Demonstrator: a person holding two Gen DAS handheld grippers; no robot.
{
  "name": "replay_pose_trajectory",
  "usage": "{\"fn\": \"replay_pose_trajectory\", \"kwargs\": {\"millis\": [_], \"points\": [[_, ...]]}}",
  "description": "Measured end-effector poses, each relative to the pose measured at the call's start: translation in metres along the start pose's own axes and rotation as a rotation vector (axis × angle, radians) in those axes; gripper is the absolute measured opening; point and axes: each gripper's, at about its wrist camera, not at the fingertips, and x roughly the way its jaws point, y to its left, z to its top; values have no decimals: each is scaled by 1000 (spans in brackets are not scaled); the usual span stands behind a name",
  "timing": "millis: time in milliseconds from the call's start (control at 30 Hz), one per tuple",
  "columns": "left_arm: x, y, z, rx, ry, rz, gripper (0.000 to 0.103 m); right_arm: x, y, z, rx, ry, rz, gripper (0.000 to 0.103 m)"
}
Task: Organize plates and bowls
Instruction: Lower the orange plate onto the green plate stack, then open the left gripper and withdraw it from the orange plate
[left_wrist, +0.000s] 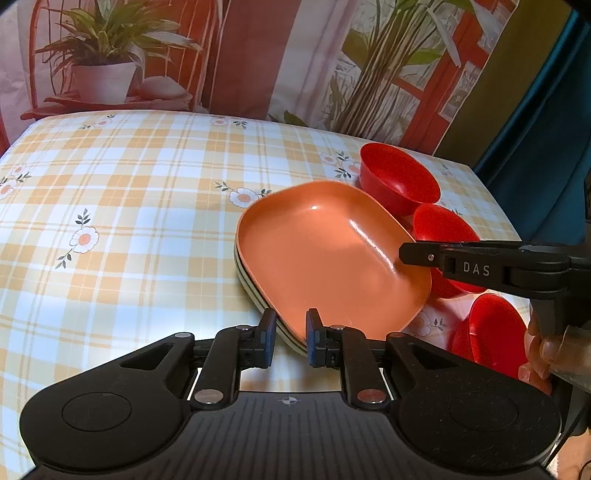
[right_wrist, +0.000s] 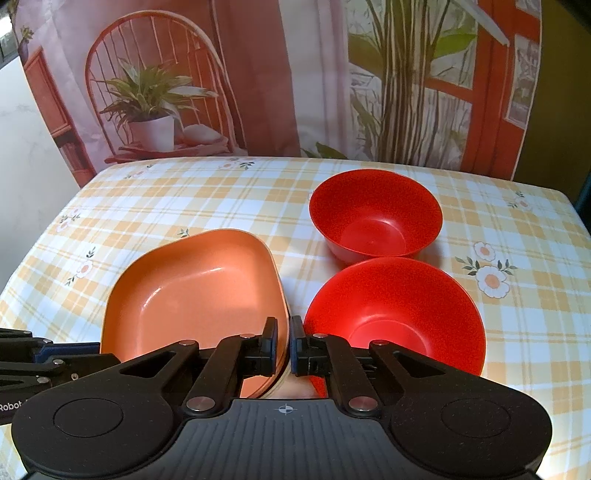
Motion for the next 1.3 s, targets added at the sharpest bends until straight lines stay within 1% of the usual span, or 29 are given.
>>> {"fn": "replay_pose_trajectory", "kwargs": {"millis": [100, 367, 567, 700, 867, 1133, 1300], "points": [[-3, -2, 0, 9, -17, 12, 18, -3, -1, 0, 1, -9, 5, 12], [-6, -4, 3, 14, -37, 21, 18, -10, -2, 0, 1, -33, 12, 13], [-8, -1, 4, 8, -46, 34, 18, -8, -1, -3, -13, -27, -2, 7], [-11, -1, 5, 6, -55, 38, 18, -10, -3, -3, 1, -31, 5, 8], [-17, -4, 6, 11, -71, 43, 18, -23, -6, -2, 39, -71, 24, 15], [-28, -20, 2, 39, -112, 49, 19, -49, -12, -9, 92, -156, 47, 17], [-31, -29, 2, 60, -119, 45, 19, -59, -18, -13, 97, -179, 40, 17]]}}
